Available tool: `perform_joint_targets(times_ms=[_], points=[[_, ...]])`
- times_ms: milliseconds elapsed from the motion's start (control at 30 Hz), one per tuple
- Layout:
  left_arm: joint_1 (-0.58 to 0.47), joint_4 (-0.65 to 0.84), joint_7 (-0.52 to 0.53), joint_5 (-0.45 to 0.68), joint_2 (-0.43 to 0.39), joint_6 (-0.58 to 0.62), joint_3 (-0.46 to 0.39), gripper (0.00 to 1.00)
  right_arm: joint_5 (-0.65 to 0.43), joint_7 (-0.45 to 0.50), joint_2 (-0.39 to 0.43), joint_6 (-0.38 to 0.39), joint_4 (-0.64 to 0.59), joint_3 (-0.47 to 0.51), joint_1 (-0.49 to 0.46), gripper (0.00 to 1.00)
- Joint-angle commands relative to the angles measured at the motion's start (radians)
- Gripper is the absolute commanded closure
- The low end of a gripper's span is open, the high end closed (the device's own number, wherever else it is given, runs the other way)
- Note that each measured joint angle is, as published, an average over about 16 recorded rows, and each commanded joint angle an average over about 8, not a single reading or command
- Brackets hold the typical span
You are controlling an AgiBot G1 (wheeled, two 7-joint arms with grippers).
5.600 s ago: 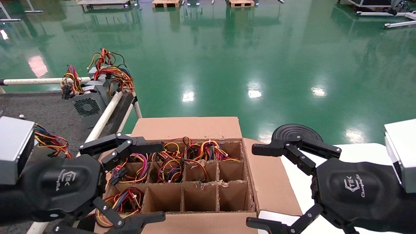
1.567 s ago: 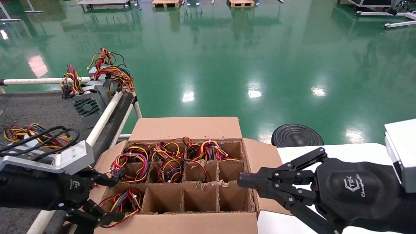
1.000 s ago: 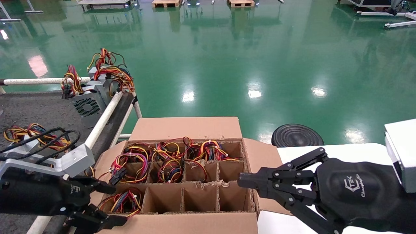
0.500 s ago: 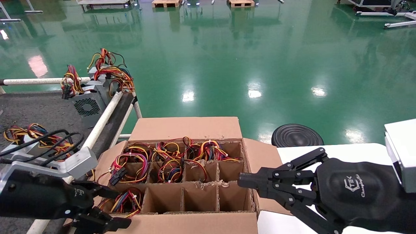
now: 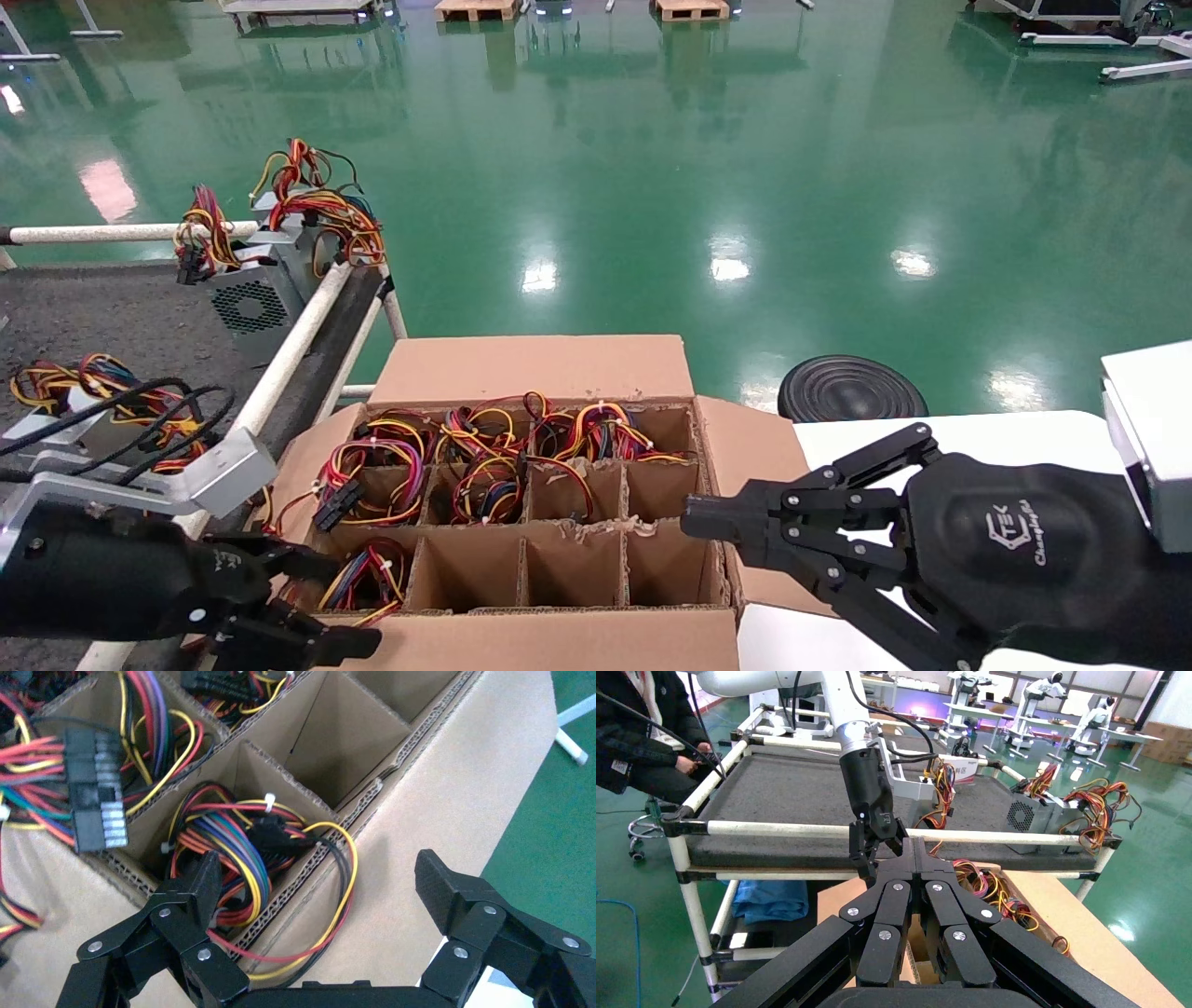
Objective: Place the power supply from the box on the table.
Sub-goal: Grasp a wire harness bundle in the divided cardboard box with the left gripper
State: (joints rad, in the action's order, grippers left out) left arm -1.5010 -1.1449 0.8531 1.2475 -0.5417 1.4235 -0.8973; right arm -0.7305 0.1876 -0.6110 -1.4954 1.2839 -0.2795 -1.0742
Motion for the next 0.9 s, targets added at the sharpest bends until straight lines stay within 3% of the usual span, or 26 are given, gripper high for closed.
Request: perform_joint_targets(times_ms=[33, 700, 767, 900], points=[[0.005, -0.002, 0.008, -0.001, 0.005, -0.005, 0.000, 0.00, 0.000, 0.000, 0.000, 0.000, 0.000, 0.000, 0.000, 1.00], [0.044, -0.022, 0.079, -0.028, 0.013, -0.036, 0.001, 0.01, 0.000, 0.000, 0.000, 0.000, 0.000, 0.000, 0.000, 1.00], [0.050, -0.025, 0.085, -0.034, 0.014, -0.040, 0.003, 0.12, 0.000, 0.000, 0.000, 0.000, 0.000, 0.000, 0.000, 1.00], [0.063, -0.029, 0.093, -0.047, 0.016, -0.050, 0.007, 0.62, 0.000, 0.000, 0.000, 0.000, 0.000, 0.000, 0.000, 1.00]])
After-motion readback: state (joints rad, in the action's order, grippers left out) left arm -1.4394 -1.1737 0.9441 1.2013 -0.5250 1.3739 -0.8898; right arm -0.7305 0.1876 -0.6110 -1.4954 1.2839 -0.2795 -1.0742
